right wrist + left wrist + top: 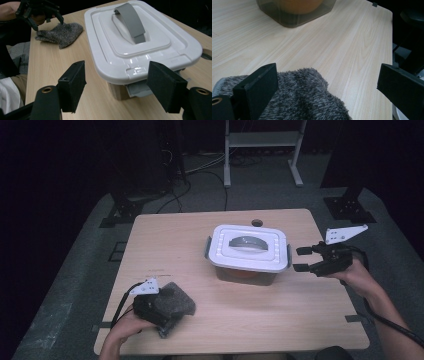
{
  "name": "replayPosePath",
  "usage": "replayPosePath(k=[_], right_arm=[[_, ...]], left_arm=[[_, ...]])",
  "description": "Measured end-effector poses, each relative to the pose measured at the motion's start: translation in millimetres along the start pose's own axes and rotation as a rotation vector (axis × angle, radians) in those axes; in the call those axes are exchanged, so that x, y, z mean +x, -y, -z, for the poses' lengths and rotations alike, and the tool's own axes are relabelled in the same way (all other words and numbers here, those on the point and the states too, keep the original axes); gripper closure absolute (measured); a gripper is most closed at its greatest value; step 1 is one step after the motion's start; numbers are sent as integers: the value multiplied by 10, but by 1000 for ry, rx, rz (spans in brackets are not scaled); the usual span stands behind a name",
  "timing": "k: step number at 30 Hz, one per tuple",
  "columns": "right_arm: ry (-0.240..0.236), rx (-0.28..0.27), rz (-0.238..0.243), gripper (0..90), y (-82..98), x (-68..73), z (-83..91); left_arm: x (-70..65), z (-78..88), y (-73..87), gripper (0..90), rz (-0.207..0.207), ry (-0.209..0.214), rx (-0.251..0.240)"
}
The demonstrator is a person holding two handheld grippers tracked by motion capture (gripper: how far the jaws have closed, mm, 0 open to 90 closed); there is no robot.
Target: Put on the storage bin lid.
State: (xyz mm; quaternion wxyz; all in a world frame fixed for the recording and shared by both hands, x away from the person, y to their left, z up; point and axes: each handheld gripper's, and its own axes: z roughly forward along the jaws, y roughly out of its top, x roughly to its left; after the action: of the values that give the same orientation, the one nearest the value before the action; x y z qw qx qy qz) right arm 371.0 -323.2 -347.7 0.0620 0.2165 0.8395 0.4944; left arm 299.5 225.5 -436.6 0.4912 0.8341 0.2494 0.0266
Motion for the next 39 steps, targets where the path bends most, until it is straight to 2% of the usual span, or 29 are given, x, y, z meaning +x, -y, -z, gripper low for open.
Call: replayPosePath(k=[5, 39], right_arm=[[3, -4, -24, 300, 148, -11, 6], [3, -3, -125, 296, 728, 24, -14]], left_arm=[[2, 1, 4, 25, 4, 0, 0], [0, -10, 11, 25, 2, 0, 8]])
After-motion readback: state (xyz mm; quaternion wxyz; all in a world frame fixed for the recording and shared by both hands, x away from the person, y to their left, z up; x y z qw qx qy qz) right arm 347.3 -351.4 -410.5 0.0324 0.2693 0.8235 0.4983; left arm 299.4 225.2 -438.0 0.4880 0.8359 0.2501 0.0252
